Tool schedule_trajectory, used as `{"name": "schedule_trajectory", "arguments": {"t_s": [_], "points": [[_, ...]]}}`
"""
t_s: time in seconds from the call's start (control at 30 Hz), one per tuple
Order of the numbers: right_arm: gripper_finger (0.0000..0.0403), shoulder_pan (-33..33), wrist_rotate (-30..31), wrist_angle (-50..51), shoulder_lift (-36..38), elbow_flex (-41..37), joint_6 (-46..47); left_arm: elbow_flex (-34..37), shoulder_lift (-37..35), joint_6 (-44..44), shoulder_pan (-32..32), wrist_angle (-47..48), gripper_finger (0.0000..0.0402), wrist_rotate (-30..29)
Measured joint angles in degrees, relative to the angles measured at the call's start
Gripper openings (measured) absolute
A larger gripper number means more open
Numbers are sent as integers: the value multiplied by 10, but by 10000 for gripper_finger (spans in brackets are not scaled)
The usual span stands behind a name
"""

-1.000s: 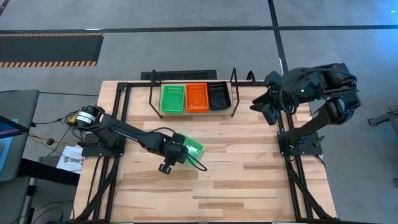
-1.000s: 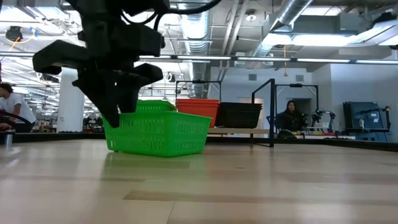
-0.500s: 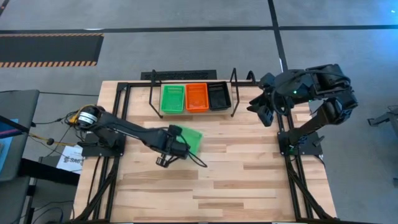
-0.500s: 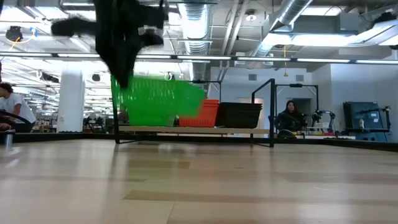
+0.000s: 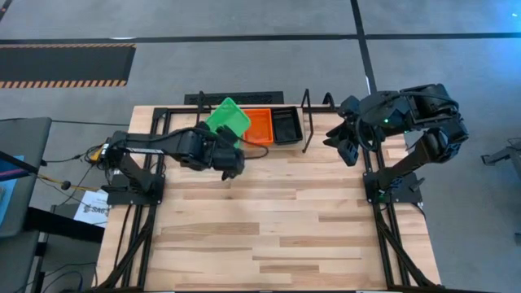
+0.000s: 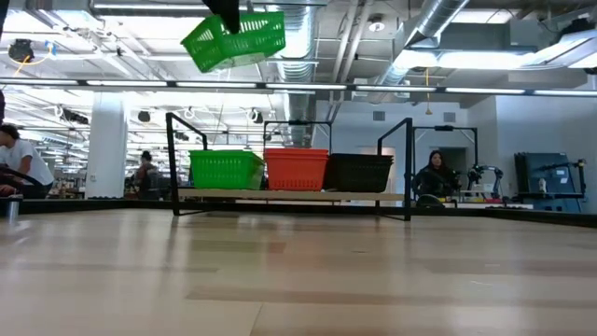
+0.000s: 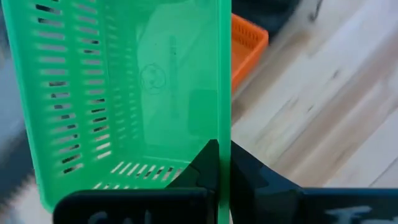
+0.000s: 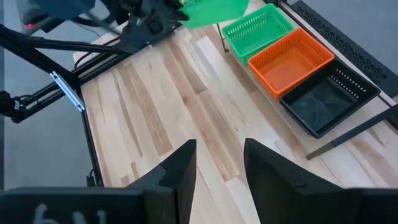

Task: Stack baskets on shelf by color
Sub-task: Stack the green bin on top of the green bin on the shelf

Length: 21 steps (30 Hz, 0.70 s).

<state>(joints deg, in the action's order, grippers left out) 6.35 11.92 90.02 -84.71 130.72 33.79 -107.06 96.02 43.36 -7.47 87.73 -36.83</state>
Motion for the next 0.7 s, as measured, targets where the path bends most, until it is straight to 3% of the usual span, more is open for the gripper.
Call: {"name": "schedule_trajectory", "arguments": {"t_s": [0.13, 0.3, 0.53, 0.7], "points": [[154, 0, 0, 0, 0, 0, -15, 4, 0, 92, 10, -22, 0, 4], [154, -1, 29, 0, 0, 0, -50, 6, 16, 132, 20, -23, 0, 11], [133, -1, 202, 0, 4, 0, -83, 6, 45, 174, 40, -10, 0, 26], [87, -1, 332, 0, 20, 0, -119, 5, 61, 159, 61, -12, 0, 65]]}}
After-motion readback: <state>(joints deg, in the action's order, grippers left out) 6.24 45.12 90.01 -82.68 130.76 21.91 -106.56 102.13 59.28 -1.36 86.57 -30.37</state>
